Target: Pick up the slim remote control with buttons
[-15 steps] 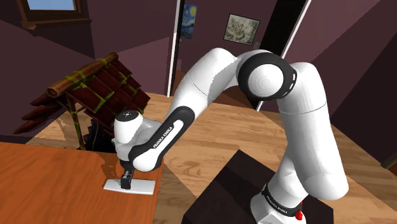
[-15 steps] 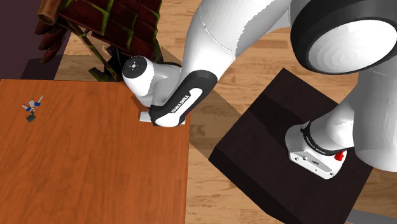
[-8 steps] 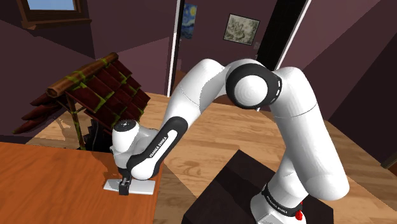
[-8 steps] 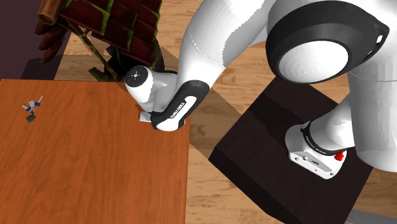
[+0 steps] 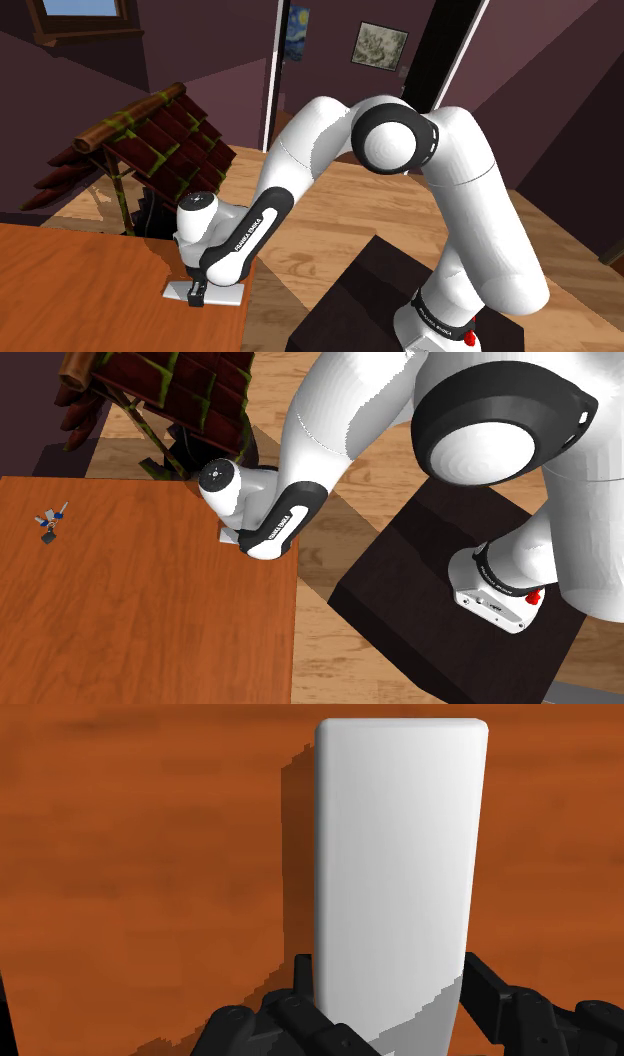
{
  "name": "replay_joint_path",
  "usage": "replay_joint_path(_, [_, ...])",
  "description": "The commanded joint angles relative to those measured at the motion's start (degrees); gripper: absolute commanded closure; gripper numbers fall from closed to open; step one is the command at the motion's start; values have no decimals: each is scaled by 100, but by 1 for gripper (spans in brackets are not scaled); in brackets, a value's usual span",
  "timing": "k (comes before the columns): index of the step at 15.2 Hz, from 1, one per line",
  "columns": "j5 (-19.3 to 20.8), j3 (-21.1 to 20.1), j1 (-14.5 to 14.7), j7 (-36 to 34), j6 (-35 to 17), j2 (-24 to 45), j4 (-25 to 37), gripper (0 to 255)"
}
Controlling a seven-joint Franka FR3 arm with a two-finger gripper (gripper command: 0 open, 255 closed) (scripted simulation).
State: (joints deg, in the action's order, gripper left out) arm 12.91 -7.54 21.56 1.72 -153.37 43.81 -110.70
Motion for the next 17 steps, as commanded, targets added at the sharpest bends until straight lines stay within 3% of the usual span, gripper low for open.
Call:
replay_joint_path(1, [0,2,-2,1,-2,3,0,255])
replay_joint_path(17, [-175,-204,-151,118,593,-907,-321,255])
